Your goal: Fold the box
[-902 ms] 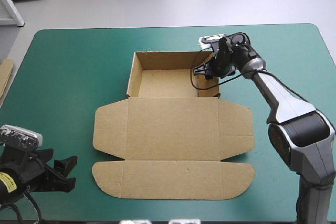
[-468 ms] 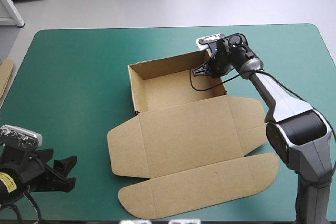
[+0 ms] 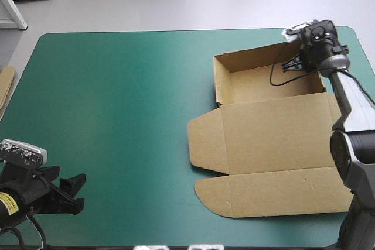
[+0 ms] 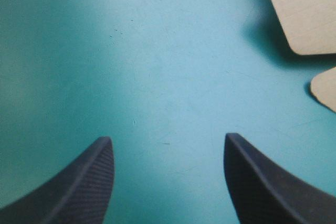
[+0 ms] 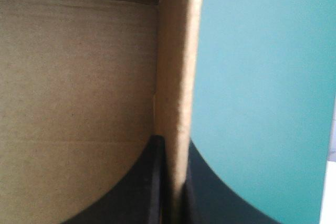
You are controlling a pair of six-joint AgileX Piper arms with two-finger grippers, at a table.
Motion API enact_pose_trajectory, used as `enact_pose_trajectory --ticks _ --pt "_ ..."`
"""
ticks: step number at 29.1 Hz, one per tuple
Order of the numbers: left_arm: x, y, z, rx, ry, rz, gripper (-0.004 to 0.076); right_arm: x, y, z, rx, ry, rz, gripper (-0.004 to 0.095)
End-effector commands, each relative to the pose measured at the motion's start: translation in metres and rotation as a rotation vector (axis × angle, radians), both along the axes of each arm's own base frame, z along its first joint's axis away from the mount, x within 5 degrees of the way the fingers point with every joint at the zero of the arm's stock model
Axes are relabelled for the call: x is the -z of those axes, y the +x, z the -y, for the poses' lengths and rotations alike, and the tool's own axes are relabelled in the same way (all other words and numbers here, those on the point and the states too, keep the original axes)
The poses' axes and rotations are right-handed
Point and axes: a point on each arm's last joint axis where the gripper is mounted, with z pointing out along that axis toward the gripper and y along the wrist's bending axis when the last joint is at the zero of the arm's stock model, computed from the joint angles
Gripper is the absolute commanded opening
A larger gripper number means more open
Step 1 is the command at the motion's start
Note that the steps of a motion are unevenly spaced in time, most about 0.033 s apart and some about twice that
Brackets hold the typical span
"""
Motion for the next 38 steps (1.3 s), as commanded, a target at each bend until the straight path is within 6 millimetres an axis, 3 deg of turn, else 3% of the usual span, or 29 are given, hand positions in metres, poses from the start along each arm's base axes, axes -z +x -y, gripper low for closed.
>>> enact_pose_trajectory --ticks 1,11,16,21,27,33,36,38 --pt "-0.003 -0.002 0.000 0.004 0.001 -0.028 0.0441 -0.039 -0.011 0.051 0.035 -0.113 0.109 -0.0019" --pt "-0.003 -0.002 0.000 0.005 -0.001 -0.028 0.0441 -0.037 -0.037 0.178 0.263 -0.069 0.150 -0.0019" --pt "-0.003 -0.002 0.000 0.006 -0.002 -0.029 0.0441 -0.021 -0.049 0.219 0.338 0.027 0.141 -0.0019" --pt "-0.003 -0.002 0.000 0.006 -0.002 -0.029 0.0441 -0.006 -0.044 0.223 0.324 0.092 0.118 -0.0019" --pt "-0.003 -0.003 0.000 0.006 -0.002 -0.030 0.0441 -0.003 -0.045 0.227 0.334 0.050 0.094 0.0027" --pt "-0.003 -0.003 0.000 0.006 -0.002 -0.030 0.0441 -0.003 -0.043 0.226 0.331 0.071 0.107 0.0325" --pt "-0.003 -0.003 0.000 0.007 0.000 -0.029 0.0441 -0.003 -0.043 0.225 0.337 0.077 0.110 0.0551" --pt "-0.003 -0.003 0.000 0.009 0.001 -0.029 0.0441 -0.003 -0.043 0.225 0.351 0.086 0.116 0.0603"
